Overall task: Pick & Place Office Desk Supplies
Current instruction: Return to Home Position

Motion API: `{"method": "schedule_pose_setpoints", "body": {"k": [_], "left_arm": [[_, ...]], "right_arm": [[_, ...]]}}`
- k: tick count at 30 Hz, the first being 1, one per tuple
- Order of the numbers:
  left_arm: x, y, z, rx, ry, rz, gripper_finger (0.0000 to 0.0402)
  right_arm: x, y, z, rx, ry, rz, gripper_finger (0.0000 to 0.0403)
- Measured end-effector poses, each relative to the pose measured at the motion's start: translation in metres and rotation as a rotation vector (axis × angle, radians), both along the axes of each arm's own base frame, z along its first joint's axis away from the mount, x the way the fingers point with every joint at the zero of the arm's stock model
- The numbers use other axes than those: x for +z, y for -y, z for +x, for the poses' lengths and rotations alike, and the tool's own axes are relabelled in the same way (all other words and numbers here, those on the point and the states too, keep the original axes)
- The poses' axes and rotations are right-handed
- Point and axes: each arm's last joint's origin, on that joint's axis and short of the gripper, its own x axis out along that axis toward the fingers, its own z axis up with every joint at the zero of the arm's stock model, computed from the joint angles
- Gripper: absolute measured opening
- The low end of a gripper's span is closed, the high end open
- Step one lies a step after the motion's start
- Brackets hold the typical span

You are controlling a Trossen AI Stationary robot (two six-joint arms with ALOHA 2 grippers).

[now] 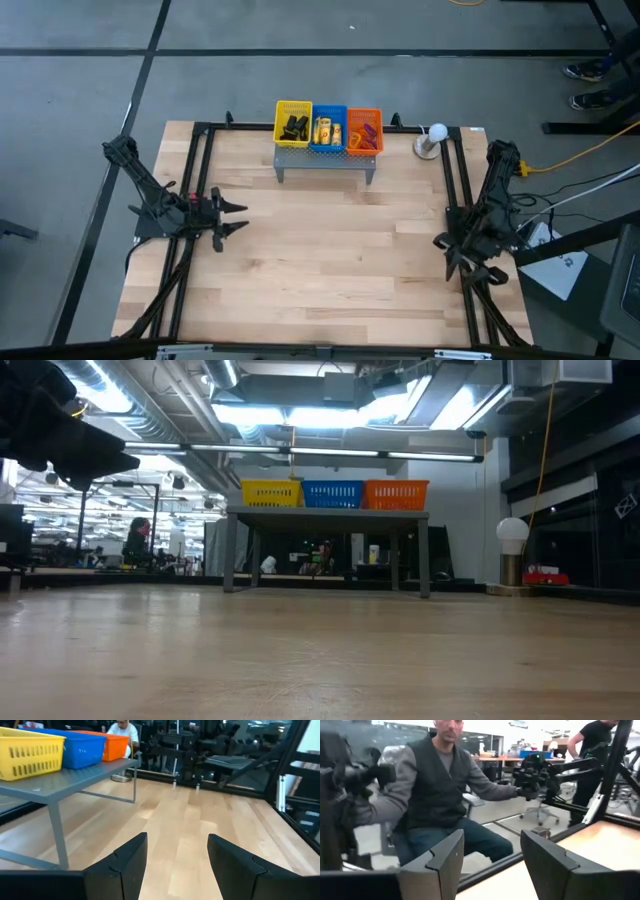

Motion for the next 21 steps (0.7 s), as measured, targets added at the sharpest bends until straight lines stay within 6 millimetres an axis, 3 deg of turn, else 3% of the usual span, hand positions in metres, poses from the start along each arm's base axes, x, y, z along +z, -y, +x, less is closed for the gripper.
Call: {"method": "schedule_pose_setpoints", "body": {"k": [8,13,21], "left_arm": [[-0.0064,0.0042,0.0029,-0.055,-0.058,0.03,0.0195],[-0.0018,0.0094,0.0047,-0.195,-0.039,0.045,0.0173],[0.0,0.0101,0.0052,-0.225,-0.029,0.087,0.0153]], "right_arm": [[-0.0015,-0.0021,-0.0031,0.127,0.017,-0.035,0.0197],[-0.0002,-0.0009,-0.0013,0.059,-0.061,0.028,0.0197],[-0.0006,-0.0013,-0.0008,0.048,-0.001,-0.017,0.0197]]}}
